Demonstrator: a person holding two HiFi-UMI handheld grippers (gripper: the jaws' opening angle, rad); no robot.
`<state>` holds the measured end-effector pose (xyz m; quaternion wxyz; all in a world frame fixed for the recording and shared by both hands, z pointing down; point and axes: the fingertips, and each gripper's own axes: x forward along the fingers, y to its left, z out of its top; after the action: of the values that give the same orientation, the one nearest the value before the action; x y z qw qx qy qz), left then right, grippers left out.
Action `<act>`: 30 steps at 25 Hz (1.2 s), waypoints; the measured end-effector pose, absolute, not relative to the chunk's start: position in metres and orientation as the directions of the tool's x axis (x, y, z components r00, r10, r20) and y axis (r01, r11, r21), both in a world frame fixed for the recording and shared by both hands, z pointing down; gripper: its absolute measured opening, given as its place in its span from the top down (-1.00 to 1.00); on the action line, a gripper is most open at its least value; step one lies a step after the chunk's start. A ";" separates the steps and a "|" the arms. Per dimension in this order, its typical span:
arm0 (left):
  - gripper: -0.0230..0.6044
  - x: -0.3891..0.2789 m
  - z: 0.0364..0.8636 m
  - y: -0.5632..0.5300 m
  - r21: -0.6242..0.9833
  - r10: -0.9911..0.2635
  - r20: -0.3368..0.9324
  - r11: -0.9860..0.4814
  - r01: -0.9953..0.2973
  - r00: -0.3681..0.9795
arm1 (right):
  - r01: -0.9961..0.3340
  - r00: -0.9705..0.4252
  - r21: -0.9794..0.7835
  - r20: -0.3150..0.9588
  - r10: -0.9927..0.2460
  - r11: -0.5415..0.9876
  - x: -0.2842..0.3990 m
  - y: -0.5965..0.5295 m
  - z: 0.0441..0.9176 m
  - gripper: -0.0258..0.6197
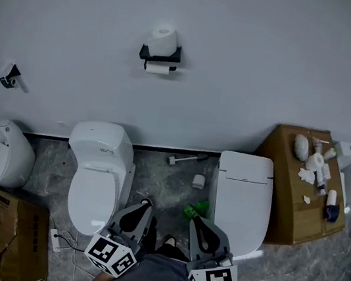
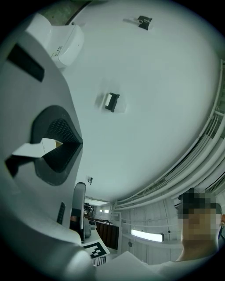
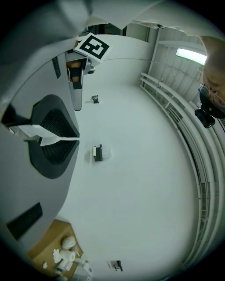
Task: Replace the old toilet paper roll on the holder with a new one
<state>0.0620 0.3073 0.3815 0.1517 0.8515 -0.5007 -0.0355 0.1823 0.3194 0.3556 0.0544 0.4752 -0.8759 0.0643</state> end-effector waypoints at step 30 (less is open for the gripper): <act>0.91 0.002 0.381 0.144 0.333 -0.886 0.092 -0.403 -0.853 0.454 | -0.817 -0.571 -0.049 0.201 -0.796 0.574 0.124 0.153 0.357 0.86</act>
<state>0.0022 0.1439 0.3815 0.1682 0.8360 -0.5199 -0.0496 0.1237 0.1527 0.3574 0.0783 0.4564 -0.8837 0.0683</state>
